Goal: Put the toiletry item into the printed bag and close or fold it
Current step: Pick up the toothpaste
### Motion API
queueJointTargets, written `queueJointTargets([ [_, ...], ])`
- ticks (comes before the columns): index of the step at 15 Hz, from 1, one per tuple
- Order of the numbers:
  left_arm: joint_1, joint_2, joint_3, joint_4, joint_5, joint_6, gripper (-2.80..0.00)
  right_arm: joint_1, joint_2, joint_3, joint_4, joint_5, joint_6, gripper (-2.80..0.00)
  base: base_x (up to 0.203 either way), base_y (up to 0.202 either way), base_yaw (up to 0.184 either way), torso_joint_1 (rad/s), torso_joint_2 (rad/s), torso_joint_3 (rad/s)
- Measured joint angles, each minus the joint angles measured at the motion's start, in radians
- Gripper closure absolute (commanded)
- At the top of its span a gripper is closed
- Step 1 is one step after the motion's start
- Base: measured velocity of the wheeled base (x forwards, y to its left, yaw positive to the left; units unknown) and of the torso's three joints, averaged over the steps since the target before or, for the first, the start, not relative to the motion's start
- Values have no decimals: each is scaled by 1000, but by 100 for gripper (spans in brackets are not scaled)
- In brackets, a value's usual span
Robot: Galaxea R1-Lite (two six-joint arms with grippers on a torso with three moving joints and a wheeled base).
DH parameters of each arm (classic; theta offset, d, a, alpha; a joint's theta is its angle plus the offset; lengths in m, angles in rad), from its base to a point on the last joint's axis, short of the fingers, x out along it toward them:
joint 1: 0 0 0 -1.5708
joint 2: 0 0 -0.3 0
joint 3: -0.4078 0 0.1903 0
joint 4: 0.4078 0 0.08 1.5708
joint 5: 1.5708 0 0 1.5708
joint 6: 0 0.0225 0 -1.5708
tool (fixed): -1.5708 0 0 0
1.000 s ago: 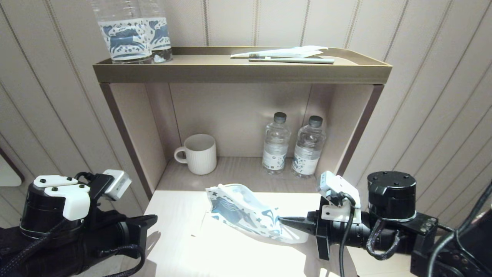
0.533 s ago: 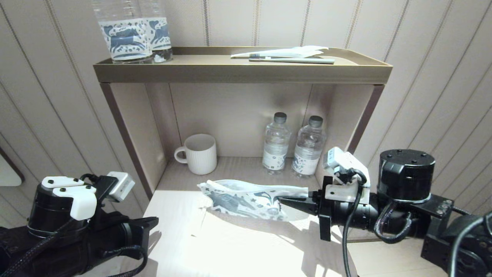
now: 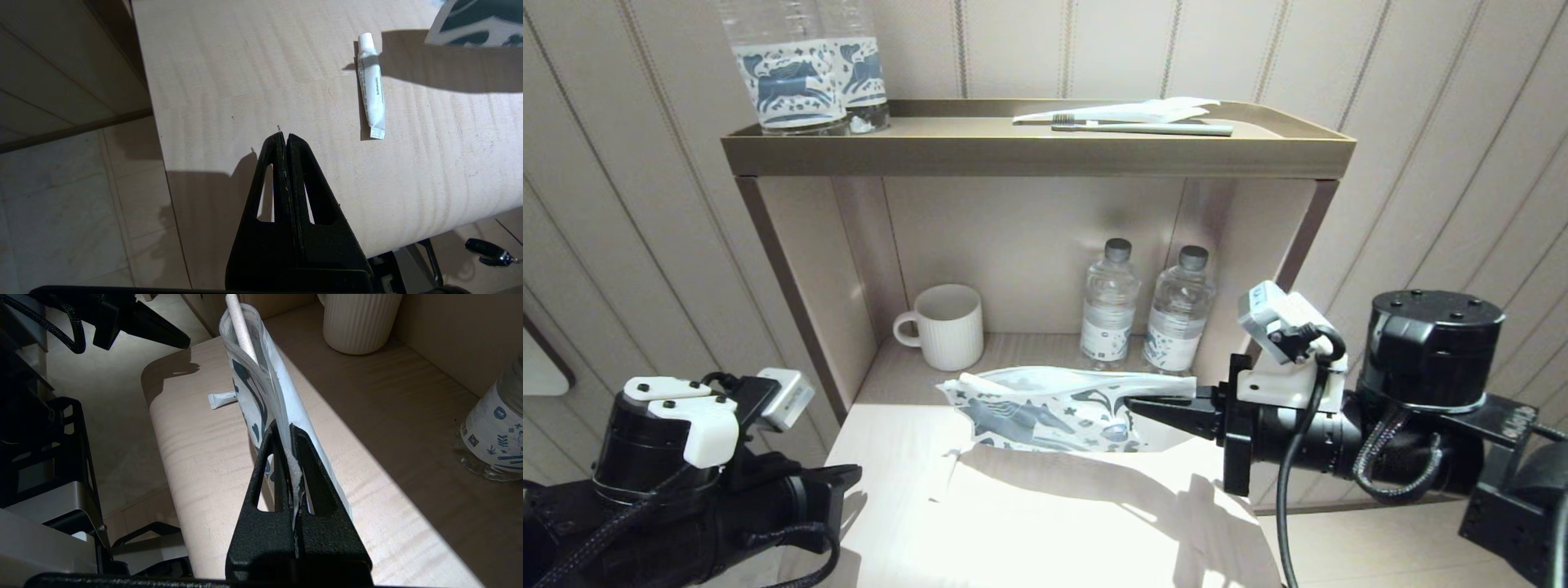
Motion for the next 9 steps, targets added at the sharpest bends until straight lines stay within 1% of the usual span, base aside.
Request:
queueJointTargets([
  [2, 0, 2, 0, 0, 0, 0, 0, -3, 38, 7, -2, 1, -14, 0, 0, 0, 0, 0, 0, 0],
  [3, 0, 3, 0, 0, 0, 0, 0, -7, 67, 10, -2, 2, -34, 0, 0, 0, 0, 0, 0, 0],
  [6, 0, 3, 0, 0, 0, 0, 0, -44, 158, 14, -4, 7, -124, 0, 0, 0, 0, 0, 0, 0],
  [9, -3, 7, 1, -2, 0, 0, 0, -50, 192, 27, -4, 8, -151, 0, 0, 0, 0, 0, 0, 0],
])
